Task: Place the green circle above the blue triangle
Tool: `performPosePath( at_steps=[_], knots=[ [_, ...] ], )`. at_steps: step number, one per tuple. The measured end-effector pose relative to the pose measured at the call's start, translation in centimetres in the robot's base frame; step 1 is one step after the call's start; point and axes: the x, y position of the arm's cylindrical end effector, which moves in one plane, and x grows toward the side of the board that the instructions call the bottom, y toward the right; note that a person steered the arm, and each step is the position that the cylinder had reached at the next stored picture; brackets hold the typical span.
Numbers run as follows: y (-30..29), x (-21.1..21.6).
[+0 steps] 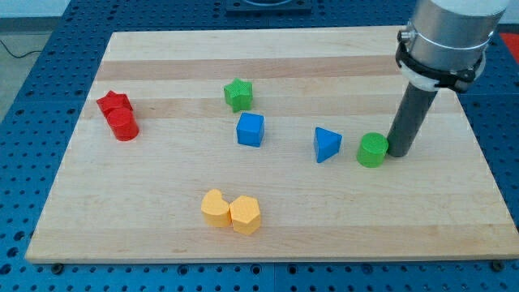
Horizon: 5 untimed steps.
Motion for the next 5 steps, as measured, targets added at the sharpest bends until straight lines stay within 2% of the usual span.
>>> performPosePath(
  at_steps=[1,2,4,5],
  knots=[
    [2.9,4.3],
    [2.3,4.5],
    [0.1,-4.5],
    [1.3,-5.4]
  ],
)
